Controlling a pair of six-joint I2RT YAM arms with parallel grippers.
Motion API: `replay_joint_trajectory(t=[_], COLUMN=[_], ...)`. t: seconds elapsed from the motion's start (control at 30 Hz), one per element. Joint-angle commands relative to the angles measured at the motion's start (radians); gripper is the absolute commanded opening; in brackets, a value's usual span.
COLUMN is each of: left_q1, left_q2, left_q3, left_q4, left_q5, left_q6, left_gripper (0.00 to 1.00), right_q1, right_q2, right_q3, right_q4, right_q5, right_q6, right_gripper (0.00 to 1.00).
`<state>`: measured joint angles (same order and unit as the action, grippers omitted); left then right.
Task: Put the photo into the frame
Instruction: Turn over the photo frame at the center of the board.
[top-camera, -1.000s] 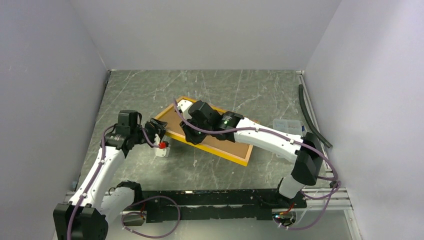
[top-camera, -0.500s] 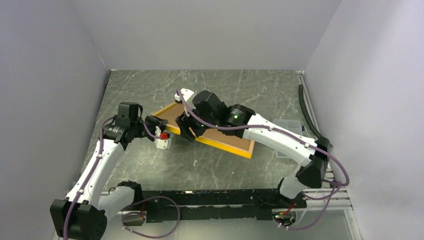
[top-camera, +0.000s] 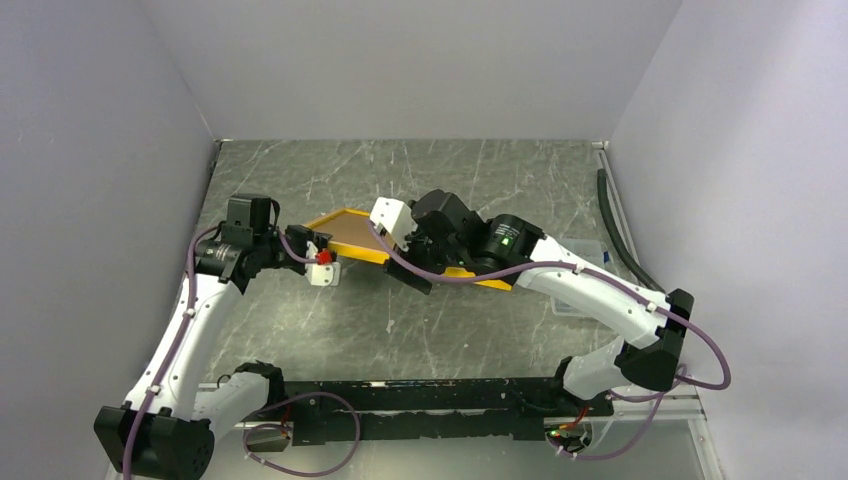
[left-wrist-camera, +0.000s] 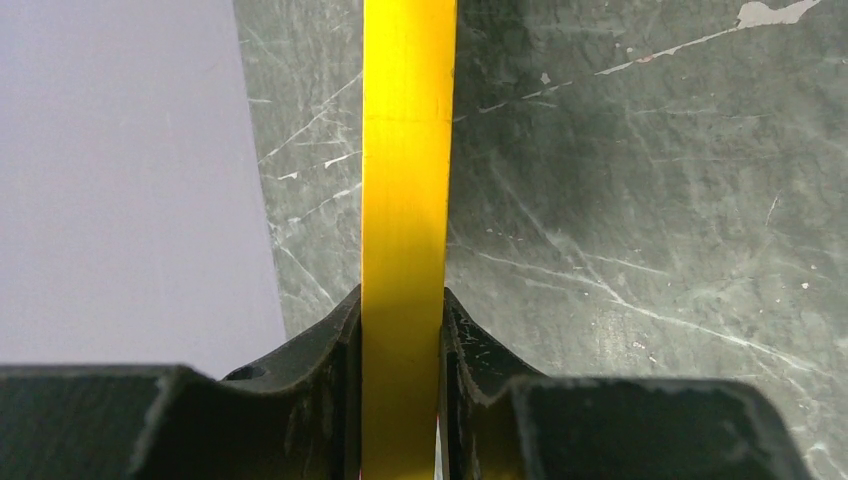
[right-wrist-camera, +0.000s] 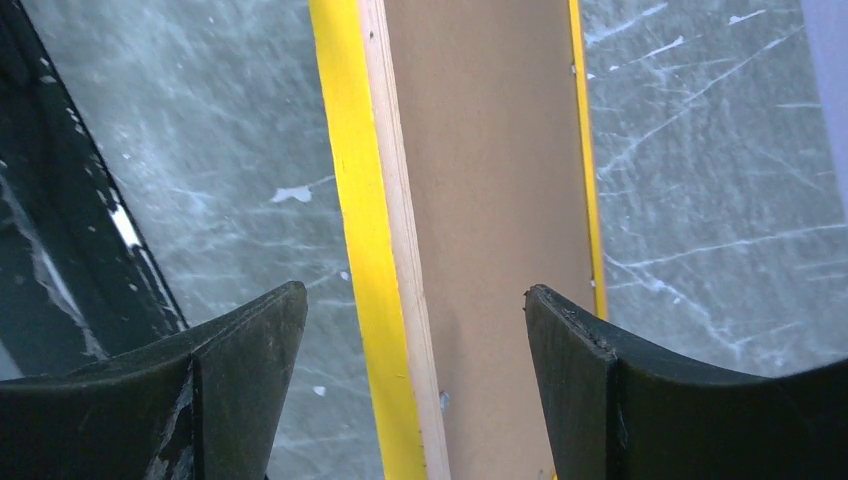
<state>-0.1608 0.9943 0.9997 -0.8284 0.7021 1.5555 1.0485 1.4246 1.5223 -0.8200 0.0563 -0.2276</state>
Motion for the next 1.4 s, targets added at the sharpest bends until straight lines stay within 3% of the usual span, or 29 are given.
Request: replay_joint_trajectory(t=[0.0,0.23,0.47,0.6,0.73,0.77,0.83,0.87,0.9,1.0,1.13,1.37], left_q1=[0.003,0.003,0.003,0.003,0.003,0.003,0.005,0.007,0.008,0.017,0.083,0.323], left_q2=[0.008,0.0,0.002,-0.006,-0.009,-0.005,0.002,0.004,0.004,0.012,0.08,0.369], left_q3=[0.066,0.063,0.078,0.08,0.093,0.1,0.132,0.142,0.152,0.201,0.32,0.655], left_q4=[-0.047,-0.029,0.015,0.061,0.128,0.144,0.157,0.165,0.176,0.178,0.097,-0.276], left_q5=[0.064,0.06,0.063,0.06,0.026,0.012,-0.008,-0.015,-0.021,-0.042,-0.028,0.157], left_q6=[-0.1,-0.121,-0.183,-0.245,-0.376,-0.409,-0.473,-0.506,-0.542,-0.644,-0.819,-0.927], left_gripper=[0.15,0.15,0.17,0.36,0.57,0.63,0.77,0.89,0.94,0.94,0.94,0.94], right_q1=[-0.002,-0.002,-0.002,-0.004,-0.014,-0.022,-0.038,-0.044,-0.054,-0.115,-0.303,-0.64], right_q2=[-0.002,0.047,0.098,0.106,0.129,0.139,0.162,0.174,0.191,0.236,0.289,0.387], right_q3=[-0.009,-0.059,-0.016,0.042,0.12,0.142,0.186,0.215,0.248,0.361,0.454,0.389], right_q4=[-0.011,0.084,0.106,0.11,0.088,0.08,0.061,0.049,0.033,0.0,0.029,0.181], right_q5=[0.033,0.119,0.136,0.124,0.089,0.07,0.035,0.023,0.002,-0.121,-0.394,-0.722], right_q6=[-0.143,-0.202,-0.221,-0.203,-0.161,-0.149,-0.127,-0.114,-0.099,-0.028,0.151,0.489], right_gripper=[0.84,0.77,0.51,0.35,0.07,0.04,0.04,0.04,0.05,0.06,0.08,0.07])
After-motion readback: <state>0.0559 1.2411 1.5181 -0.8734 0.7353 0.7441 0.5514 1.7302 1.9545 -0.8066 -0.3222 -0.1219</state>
